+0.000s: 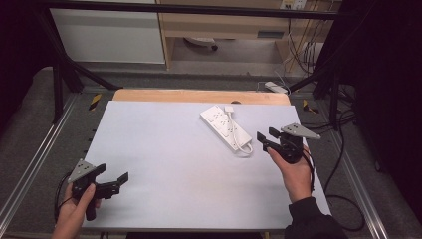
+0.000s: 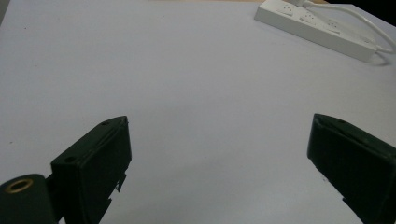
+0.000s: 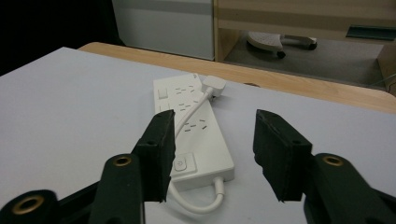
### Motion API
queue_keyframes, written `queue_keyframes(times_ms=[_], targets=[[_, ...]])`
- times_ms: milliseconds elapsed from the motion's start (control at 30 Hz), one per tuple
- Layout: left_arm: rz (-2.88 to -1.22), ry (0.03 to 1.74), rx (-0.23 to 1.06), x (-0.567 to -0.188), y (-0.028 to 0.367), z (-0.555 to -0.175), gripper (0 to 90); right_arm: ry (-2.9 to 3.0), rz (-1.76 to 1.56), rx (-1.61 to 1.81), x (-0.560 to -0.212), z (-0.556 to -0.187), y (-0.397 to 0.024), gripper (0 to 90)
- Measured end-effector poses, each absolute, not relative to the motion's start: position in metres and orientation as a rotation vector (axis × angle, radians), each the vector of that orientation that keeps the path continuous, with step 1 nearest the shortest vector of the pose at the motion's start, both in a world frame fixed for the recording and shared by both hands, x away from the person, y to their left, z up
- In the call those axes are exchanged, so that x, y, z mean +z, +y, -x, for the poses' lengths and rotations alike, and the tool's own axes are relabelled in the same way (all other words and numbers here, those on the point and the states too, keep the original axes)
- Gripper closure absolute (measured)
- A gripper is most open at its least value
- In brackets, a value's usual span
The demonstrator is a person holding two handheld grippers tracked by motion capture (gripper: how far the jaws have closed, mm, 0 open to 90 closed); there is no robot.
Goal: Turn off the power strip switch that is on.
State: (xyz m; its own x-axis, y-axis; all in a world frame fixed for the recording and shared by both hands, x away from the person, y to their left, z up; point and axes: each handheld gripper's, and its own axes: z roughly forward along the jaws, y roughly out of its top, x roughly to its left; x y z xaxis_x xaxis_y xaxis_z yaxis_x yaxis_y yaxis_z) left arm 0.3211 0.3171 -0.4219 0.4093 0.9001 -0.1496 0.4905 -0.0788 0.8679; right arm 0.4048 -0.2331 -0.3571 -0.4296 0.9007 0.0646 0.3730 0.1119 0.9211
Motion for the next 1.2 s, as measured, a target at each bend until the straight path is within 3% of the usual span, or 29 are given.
queue_keyframes(times_ms=[367, 600, 800, 1200], targets=[[-1.723, 1.218, 0.544, -0.422, 0.317, -0.321, 6.3, 1.852, -1.19, 1.314, -0.352, -0.413, -0.229, 75.1], [-1.732, 1.217, 0.545, -0.423, 0.316, -0.322, 6.4, 1.84, -1.203, 1.354, -0.353, -0.421, -0.228, 84.8], [-1.731, 1.213, 0.542, -0.423, 0.316, -0.321, 6.3, 1.837, -1.206, 1.366, -0.353, -0.428, -0.225, 89.7], [-1.733, 1.211, 0.542, -0.423, 0.316, -0.322, 6.3, 1.822, -1.203, 1.4, -0.351, -0.447, -0.216, 90.0]])
